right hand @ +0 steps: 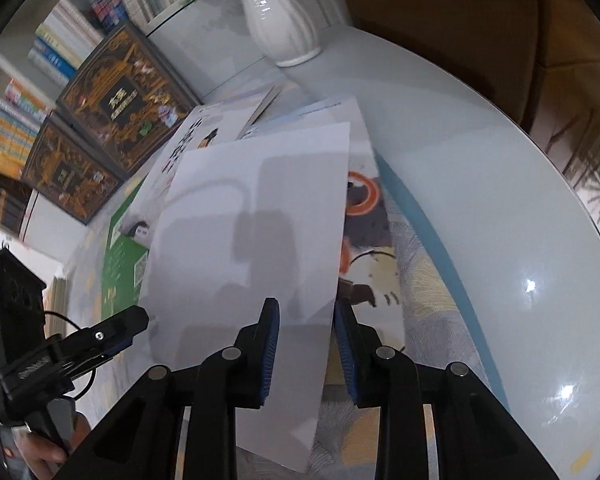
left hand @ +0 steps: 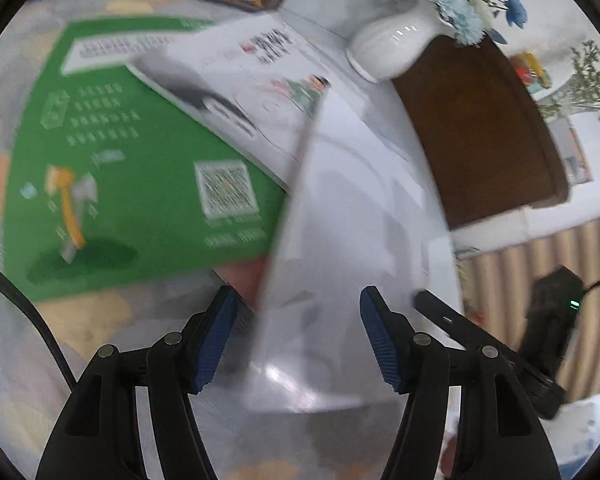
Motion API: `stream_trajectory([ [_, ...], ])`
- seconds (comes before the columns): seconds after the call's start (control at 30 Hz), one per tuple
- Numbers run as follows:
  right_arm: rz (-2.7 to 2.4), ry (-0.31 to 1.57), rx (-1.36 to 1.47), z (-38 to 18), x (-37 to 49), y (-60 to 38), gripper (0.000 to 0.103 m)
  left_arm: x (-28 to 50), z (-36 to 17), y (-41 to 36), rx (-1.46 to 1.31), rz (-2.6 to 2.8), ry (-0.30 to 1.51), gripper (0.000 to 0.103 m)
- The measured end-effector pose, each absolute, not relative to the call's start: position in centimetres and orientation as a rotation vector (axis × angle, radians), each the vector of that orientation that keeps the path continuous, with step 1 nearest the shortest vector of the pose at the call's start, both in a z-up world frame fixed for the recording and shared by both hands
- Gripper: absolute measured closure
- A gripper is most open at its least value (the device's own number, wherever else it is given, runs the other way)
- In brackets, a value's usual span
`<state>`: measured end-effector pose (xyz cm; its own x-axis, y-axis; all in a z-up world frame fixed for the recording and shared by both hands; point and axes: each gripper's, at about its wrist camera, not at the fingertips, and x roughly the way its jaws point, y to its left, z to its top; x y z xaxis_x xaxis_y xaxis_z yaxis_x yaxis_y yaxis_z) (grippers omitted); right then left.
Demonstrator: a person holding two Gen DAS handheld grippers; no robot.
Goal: Organize books
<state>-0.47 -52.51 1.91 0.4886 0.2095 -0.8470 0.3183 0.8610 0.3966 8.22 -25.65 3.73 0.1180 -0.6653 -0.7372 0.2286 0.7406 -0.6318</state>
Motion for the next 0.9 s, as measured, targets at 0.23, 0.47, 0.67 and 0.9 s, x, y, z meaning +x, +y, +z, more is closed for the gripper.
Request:
stream_trajectory([
  [0.23,-0.007,1.122,0.466,2.1,-2.0,-49.9,0.073,3.9,4.3,-24.1,-0.316,-0.699,1.282,0.042],
  [0.47,0.155,1.225,0.499,0.9,-6.7,-46.4,0.073,-2.5,3.4,-19.8,-0.327,-0.671,1.360,0.042],
  [0.67,0.184,1.234,0.486,0.8,-9.1,-46.3,0.073,-4.4,3.7,-17.0,-0.385,-0.598,1.323,0.042],
  [0.9,0.145,1.168,0.591,0.1,-7.0,-47.5,0.072,-0.6,3.6,-18.5,-0.383,-0.561,1.277,0.042],
])
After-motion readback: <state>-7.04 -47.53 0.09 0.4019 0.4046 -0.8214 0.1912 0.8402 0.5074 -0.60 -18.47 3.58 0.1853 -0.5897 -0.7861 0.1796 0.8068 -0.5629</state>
